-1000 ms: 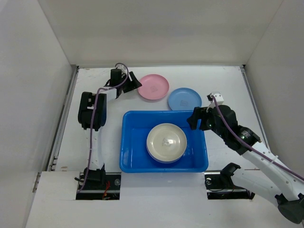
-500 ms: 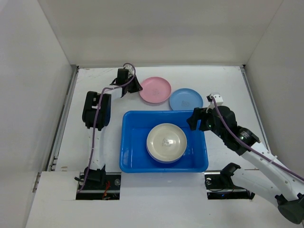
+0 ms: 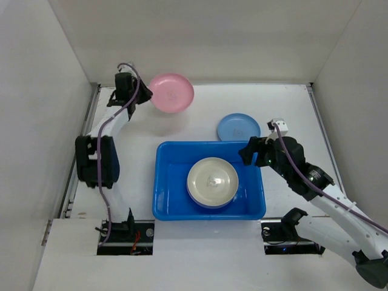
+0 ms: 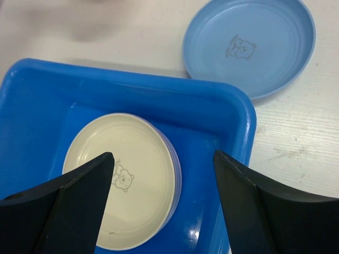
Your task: Place the plates into the plastic bin on the countertop
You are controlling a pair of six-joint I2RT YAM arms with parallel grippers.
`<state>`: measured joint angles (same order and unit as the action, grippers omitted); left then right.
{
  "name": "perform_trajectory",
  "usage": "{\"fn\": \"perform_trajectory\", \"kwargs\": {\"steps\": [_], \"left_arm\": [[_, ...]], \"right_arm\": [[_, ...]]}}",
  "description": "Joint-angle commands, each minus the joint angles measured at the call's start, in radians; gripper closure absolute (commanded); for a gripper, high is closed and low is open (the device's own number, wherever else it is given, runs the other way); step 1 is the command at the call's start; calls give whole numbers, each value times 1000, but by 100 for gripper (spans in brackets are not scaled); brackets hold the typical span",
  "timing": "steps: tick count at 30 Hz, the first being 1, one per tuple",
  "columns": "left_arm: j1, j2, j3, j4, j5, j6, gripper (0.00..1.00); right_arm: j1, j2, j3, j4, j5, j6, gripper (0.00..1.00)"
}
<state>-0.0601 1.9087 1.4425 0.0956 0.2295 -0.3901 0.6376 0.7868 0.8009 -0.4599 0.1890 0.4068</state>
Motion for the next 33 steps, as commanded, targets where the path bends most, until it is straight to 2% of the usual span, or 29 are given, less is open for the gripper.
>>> {"fn": "perform_trajectory", "kwargs": {"steps": [1, 6, 12, 16, 21, 25, 28, 33], "left_arm": [[-19, -277, -27, 50, 13, -46, 95], [-83, -569, -155, -28, 25, -50, 94], [-276, -882, -476, -115, -44, -49, 93], [-426, -990, -596, -201, -130, -23, 93], [-638, -1008, -657, -252, -245, -3, 93], [-775, -938, -686, -252, -329, 3, 93], [-833, -884, -706, -240, -360, 8, 93], [-827, -818, -749, -202, -358, 8, 92]], "right_arm": [[21, -52, -20, 79, 24, 35, 19], [21, -98, -58, 89, 49, 63, 19], [17, -138, -89, 116, 101, 102, 19], [14, -185, -123, 158, 122, 119, 19], [-6, -237, -144, 167, 182, 138, 20], [-32, -276, -155, 164, 221, 152, 20], [-62, -278, -154, 158, 219, 156, 20], [-92, -256, -154, 165, 221, 156, 20]]}}
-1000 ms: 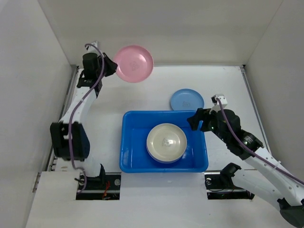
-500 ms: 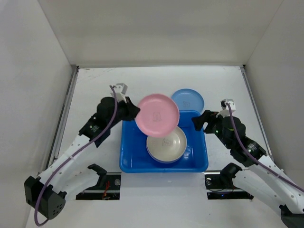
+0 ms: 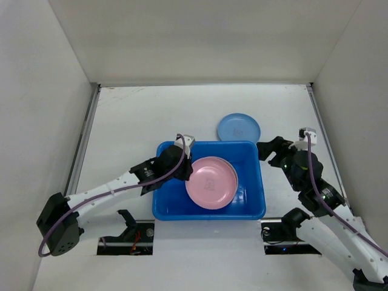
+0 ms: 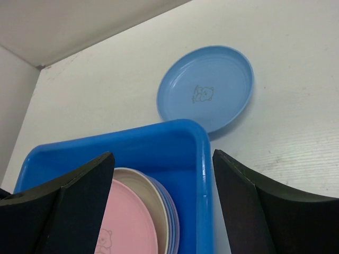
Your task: Place the plates into the plastic bin on the countertop
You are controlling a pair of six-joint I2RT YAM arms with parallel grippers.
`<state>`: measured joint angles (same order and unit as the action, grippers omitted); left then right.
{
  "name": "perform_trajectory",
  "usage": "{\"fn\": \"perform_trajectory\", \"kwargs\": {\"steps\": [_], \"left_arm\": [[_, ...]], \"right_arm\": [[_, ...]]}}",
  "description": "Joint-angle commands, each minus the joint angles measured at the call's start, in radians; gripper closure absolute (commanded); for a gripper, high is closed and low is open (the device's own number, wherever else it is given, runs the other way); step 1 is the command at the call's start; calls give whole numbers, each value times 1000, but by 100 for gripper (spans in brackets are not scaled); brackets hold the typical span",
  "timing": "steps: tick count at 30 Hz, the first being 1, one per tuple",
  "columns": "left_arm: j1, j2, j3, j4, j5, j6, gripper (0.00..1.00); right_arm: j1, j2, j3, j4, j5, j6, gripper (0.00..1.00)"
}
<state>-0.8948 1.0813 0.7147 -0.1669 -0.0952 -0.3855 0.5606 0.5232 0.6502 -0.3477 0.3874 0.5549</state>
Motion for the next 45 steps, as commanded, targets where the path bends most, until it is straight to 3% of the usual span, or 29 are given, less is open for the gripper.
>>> {"fn": "perform_trajectory", "kwargs": {"steps": [1, 3, 7, 16, 17, 23, 34, 38, 45], "left_arm": [[10, 18, -26, 72, -32, 7, 91], [15, 37, -31, 84, -29, 14, 89], [10, 60, -18, 95, -26, 31, 74], [-8, -3, 66, 61, -29, 59, 16], [-9, -18, 75, 50, -34, 59, 0], [-22, -158, 89, 1, -83, 43, 0], [41, -385, 92, -164, -127, 25, 0], [70, -432, 88, -203, -133, 14, 0], [99, -454, 94, -241, -132, 10, 0]], "right_arm": [[-21, 15, -4, 56, 22, 10, 20], [-37, 37, -6, 65, 22, 5, 19], [-98, 104, -9, 84, 10, 3, 20], [-264, 369, -24, 228, -103, 36, 24], [-284, 403, -21, 248, -123, 34, 24], [-417, 636, 12, 392, -277, 48, 26], [-463, 1006, 137, 492, -375, 48, 37], [-460, 1071, 180, 490, -377, 46, 49], [-465, 1114, 242, 429, -395, 43, 50]]}}
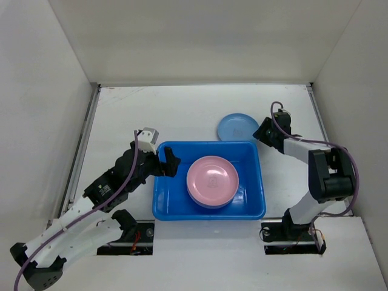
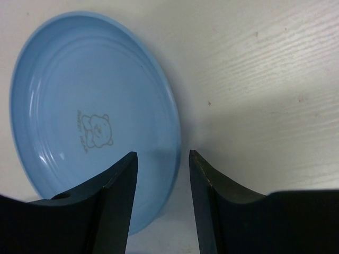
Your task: Place the plates into the plastic bin on the countertop
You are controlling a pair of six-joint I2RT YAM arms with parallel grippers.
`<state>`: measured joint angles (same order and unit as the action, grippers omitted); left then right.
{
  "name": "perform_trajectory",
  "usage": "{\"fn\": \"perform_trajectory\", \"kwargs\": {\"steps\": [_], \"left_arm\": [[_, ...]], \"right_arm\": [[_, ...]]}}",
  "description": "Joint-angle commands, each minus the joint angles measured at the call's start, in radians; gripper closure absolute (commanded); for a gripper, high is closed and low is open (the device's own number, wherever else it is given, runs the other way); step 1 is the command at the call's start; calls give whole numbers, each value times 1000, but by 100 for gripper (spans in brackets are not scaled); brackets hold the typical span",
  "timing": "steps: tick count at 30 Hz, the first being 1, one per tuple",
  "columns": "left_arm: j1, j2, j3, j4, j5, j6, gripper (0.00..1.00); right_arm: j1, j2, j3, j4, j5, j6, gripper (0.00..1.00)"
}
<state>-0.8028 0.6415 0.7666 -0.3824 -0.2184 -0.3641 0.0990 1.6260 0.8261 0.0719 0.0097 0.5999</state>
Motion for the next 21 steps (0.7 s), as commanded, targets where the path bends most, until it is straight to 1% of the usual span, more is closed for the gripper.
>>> {"fn": "perform_trajectory", "kwargs": {"steps": [1, 7, 16, 21], "left_arm": [[11, -14, 45, -27, -9, -10, 0], [18, -17, 66, -52, -9, -6, 0], [46, -20, 118, -115, -4, 8, 0], [63, -20, 142, -128, -1, 14, 0]], "right_arm": [[-2, 20, 83, -15, -17, -8, 50], [0, 63, 163, -148, -14, -3, 50], [-15, 67, 172, -233, -34, 18, 50], [-20, 90, 211, -306, -39, 1, 53]]}}
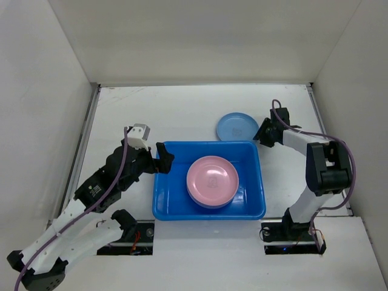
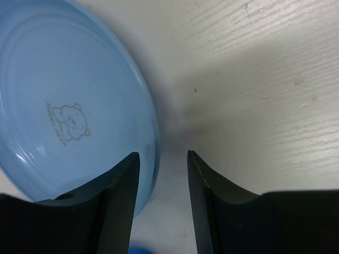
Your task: Place the plates into the plastic bin on the countertop
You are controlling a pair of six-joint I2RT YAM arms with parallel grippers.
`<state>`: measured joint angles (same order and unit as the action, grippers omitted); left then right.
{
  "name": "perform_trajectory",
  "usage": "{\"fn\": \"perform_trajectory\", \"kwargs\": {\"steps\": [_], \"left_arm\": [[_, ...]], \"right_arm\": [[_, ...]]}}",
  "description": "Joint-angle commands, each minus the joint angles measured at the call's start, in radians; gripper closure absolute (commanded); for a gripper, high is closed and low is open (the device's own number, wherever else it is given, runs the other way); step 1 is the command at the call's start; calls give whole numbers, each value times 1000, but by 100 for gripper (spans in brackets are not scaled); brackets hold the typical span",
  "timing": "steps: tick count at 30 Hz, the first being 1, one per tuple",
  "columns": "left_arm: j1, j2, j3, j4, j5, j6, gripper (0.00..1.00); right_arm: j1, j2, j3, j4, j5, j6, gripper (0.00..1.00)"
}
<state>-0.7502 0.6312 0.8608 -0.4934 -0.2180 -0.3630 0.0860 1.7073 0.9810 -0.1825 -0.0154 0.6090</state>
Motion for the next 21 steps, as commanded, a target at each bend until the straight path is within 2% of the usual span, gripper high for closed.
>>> {"fn": "perform_trajectory", "kwargs": {"steps": [1, 7, 13, 18, 21], "left_arm": [[12, -8, 52, -20, 0, 13, 0], [13, -11, 66, -33, 0, 10, 0], [18, -25, 92, -63, -7, 15, 0], [35, -31, 98, -76, -4, 22, 0], [44, -33, 99, -77, 0, 24, 0]], "right_arm": [[-7, 15, 68, -66, -15, -12, 53], [-1, 72, 168, -169, -35, -46, 55], [-7, 107, 219, -213, -72, -55, 64], [-7, 124, 248, -245, -93, -71, 75], [-7, 130, 257, -253, -95, -74, 86]]}}
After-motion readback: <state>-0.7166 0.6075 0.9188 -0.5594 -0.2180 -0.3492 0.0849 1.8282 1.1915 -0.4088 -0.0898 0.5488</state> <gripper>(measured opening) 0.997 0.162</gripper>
